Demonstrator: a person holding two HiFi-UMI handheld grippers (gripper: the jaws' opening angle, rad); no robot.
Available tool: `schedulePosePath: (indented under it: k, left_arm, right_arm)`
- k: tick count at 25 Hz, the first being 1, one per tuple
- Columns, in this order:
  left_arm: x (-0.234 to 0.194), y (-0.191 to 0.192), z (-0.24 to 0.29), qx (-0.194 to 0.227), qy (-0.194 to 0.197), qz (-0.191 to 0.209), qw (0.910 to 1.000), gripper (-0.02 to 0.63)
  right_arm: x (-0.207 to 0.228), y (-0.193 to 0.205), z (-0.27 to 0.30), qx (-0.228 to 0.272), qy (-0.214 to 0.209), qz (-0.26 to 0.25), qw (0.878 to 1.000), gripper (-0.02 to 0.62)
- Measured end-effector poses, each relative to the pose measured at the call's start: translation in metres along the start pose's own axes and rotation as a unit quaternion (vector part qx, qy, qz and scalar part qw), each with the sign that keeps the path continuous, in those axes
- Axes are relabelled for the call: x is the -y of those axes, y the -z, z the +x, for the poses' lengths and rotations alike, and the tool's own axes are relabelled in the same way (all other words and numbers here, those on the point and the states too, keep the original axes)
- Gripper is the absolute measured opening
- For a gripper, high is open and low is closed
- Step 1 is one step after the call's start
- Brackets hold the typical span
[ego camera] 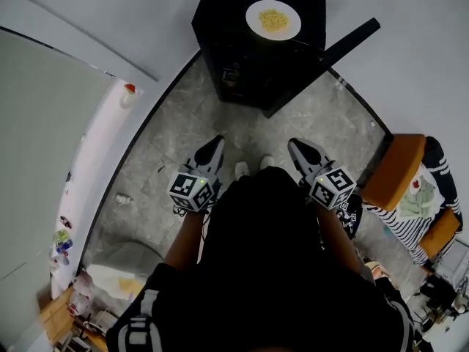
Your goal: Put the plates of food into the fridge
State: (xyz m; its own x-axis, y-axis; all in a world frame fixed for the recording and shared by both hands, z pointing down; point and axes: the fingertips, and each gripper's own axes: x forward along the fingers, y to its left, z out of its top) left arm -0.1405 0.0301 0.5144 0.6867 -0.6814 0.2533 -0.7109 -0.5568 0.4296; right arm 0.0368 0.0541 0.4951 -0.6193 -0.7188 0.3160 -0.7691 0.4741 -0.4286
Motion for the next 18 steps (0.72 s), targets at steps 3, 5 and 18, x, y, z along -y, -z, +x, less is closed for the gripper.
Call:
schedulePosePath:
  k: [3, 5, 18]
  left_arm:
    - [0.006, 0.0, 0.008, -0.004, 0.004, 0.0, 1.0, 0.037]
    - [0.009, -0.001, 0.013, -0.004, 0.003, 0.001, 1.0, 0.037]
    - [0.008, -0.038, 0.071, 0.001, -0.022, 0.023, 0.9995, 0.037]
  right_arm:
    - [0.007, -0.005, -0.002, 0.003, 0.001, -0.001, 1.0, 0.025]
    - [0.012, -0.008, 0.0, 0.004, -0.003, -0.001, 1.0, 0.025]
    - [0.049, -0.049, 0.038, 0.012, -0.058, -0.018, 0.998, 0.025]
